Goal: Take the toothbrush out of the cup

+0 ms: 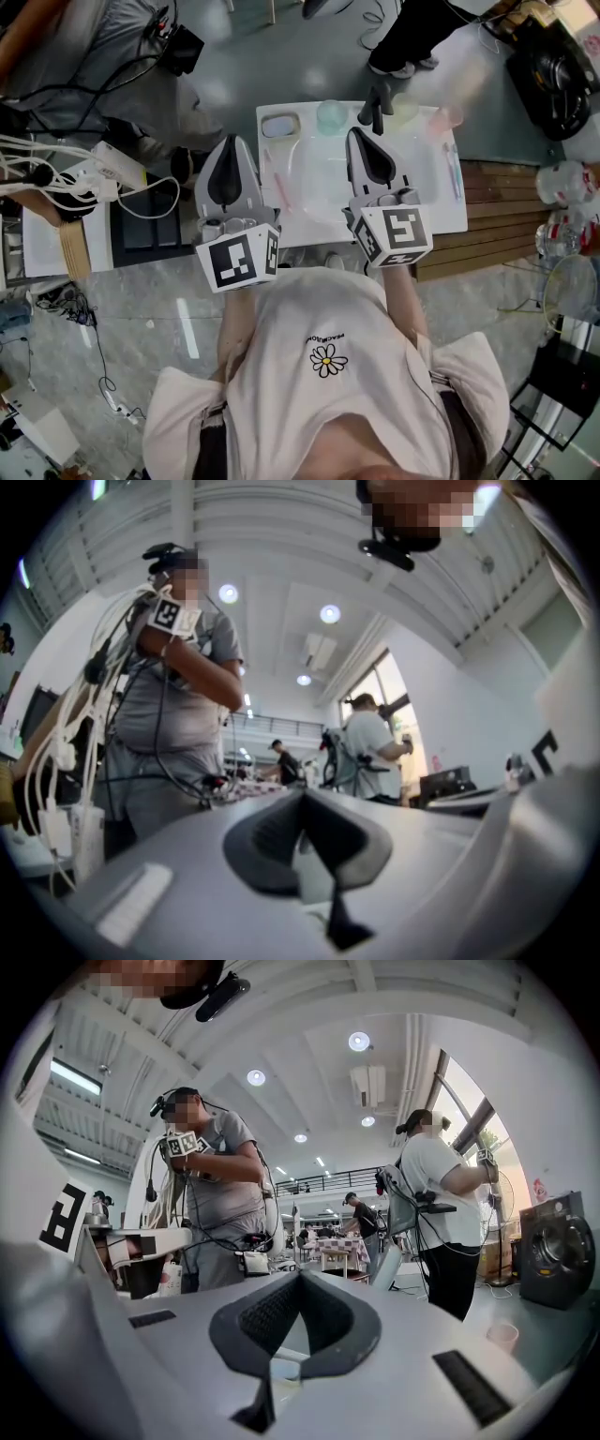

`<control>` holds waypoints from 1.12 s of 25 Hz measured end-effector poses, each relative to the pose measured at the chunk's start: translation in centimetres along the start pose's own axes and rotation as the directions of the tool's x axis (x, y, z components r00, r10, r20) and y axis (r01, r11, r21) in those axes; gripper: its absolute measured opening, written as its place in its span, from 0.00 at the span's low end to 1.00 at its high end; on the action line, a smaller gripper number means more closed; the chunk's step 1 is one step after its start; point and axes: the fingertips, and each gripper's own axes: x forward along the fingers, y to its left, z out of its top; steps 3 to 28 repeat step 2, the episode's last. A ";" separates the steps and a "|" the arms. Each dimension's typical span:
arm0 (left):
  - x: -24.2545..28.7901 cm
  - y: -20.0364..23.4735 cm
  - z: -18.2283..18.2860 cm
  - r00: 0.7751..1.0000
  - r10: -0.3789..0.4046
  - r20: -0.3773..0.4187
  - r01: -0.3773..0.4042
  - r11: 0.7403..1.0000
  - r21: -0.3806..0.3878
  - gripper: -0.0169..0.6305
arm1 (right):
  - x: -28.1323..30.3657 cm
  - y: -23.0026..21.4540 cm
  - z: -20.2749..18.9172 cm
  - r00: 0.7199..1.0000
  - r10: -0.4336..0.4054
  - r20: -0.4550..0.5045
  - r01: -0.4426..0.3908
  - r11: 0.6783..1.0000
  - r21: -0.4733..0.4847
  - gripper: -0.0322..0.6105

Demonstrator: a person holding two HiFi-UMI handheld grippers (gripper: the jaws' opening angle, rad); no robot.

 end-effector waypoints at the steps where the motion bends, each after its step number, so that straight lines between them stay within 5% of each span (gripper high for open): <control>1: 0.0 0.0 0.0 1.000 0.000 0.000 0.000 1.000 0.000 0.04 | 0.0 0.0 0.0 1.000 0.000 0.000 0.000 1.000 -0.001 0.05; 28: 0.0 0.1 0.0 1.000 0.000 0.001 0.000 1.000 -0.001 0.04 | 0.1 0.1 0.0 1.000 0.000 -0.001 0.000 1.000 -0.002 0.05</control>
